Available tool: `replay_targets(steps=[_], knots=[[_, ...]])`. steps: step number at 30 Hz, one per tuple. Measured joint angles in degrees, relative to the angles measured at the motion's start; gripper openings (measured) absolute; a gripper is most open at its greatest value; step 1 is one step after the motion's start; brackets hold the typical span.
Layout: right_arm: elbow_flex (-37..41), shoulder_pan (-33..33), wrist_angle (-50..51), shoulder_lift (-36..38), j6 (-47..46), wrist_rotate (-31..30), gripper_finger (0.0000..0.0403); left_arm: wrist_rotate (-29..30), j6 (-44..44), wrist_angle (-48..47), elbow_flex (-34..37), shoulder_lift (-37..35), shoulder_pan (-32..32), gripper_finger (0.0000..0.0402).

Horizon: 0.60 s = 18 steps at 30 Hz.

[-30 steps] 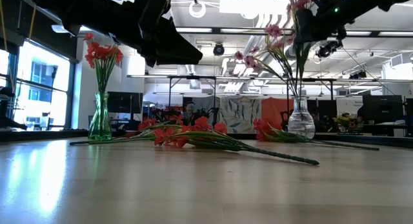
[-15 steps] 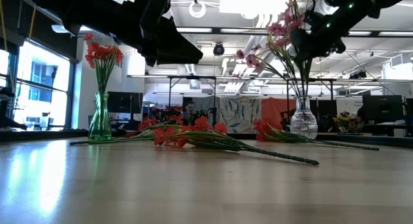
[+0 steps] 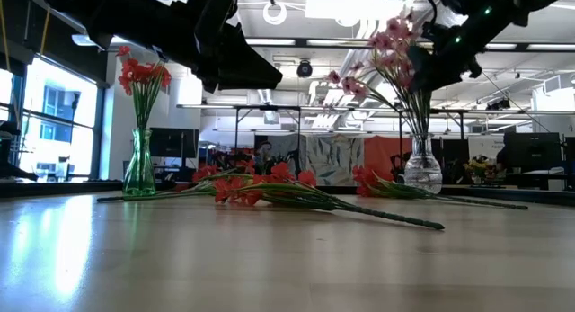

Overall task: Sort flowers into vase by color
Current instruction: Put the pink flowers into the transparent vase, then put the top right red flowers into the green vase

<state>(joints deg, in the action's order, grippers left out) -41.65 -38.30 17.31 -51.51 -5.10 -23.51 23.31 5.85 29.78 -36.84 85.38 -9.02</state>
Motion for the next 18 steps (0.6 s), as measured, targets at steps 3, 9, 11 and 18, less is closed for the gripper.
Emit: replay_targets(steps=[3,9,11,18], knots=[[-2.4,0.3,5.0,2.1,-0.8,0.4,0.0230,0.0,0.0,0.0,0.0,0.0,0.0,0.0125],[-9.0,1.6,17.8,5.1,-6.3,0.8,0.0249,0.0,0.0,0.0,0.0,0.0,0.0,0.0125],[-11.9,1.9,23.1,5.1,-8.3,0.9,0.0249,0.0,0.0,0.0,0.0,0.0,0.0,0.0125],[-18.1,5.9,34.3,5.1,-13.0,3.8,0.0250,0.0,0.1,0.0,0.0,0.0,0.0,0.0125]])
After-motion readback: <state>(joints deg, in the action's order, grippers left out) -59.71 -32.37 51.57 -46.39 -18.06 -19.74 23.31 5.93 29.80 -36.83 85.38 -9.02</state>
